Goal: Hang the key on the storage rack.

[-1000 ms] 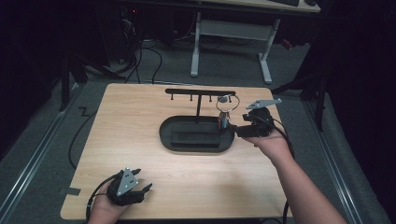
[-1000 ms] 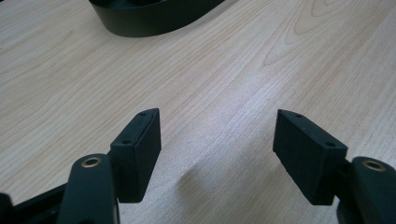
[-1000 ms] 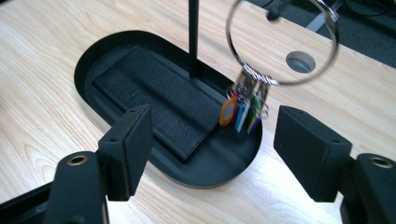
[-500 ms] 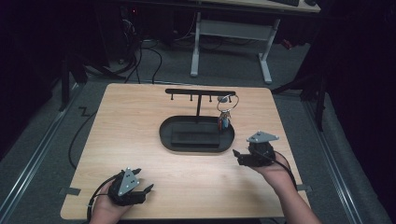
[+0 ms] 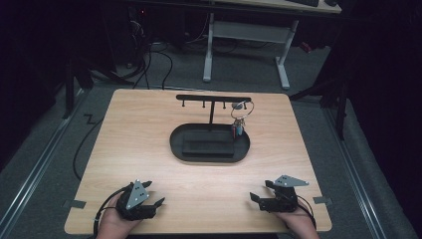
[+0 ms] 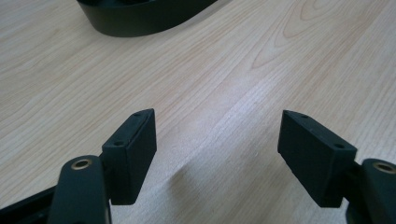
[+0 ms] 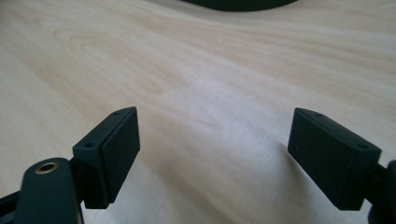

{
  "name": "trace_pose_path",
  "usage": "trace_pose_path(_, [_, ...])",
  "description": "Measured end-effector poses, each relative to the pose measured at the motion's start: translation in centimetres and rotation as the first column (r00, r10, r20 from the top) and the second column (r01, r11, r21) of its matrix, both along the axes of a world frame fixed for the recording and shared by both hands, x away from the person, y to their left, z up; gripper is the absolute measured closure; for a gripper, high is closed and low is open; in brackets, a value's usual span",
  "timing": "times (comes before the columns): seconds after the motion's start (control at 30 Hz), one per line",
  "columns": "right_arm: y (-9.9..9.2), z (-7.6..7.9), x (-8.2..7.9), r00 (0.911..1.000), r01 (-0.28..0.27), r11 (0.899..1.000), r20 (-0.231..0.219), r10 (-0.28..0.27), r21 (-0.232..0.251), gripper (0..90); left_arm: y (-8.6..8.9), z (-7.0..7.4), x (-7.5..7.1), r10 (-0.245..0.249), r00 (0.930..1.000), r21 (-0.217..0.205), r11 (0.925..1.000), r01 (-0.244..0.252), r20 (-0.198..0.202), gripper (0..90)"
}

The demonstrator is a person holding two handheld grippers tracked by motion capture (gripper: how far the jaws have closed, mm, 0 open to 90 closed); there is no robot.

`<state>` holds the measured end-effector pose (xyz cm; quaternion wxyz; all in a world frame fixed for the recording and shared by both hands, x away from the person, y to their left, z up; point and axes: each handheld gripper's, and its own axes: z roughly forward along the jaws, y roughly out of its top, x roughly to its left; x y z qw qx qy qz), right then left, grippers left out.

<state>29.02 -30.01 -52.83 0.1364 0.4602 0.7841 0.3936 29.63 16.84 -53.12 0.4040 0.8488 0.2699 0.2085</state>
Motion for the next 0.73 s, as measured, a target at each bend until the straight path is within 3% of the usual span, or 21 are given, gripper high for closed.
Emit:
trace_pose_path(0.07, [0.06, 0.18, -0.29, 0.9996, -0.002, 1.000, 0.029, 0.002, 0.021, 15.1, -0.07, 0.07, 0.16, -0.008, 0.9999, -0.027, 0.9996, 0.008, -0.008, 28.7])
trace_pose_path(0.2, [0.50, -0.07, -0.05, 0.9993, -0.034, 0.999, 0.015, 0.034, -0.010, 14.9, -0.09, 0.08, 0.31, -0.004, 0.9999, -0.042, 0.9991, 0.003, -0.011, 28.6])
trace_pose_path(0.47, [0.25, 0.00, -0.09, 0.9996, -0.015, 1.000, 0.024, 0.015, 0.001, 14.9, 0.21, 0.29, 0.03, -0.004, 1.0000, -0.058, 0.9983, 0.004, -0.004, 28.6])
trace_pose_path(0.7, [0.21, 0.10, 0.26, 1.0000, 0.000, 0.999, 0.010, -0.001, 0.053, 14.4, 0.77, 0.60, -0.03, -0.001, 0.9999, -0.071, 0.9974, 0.000, -0.016, 29.8])
trace_pose_path(0.73, [0.12, 0.11, 0.37, 1.0000, 0.002, 0.997, 0.001, -0.002, 0.083, 13.8, 0.84, 0.65, -0.03, 0.000, 0.9999, -0.071, 0.9975, -0.001, -0.017, 29.8])
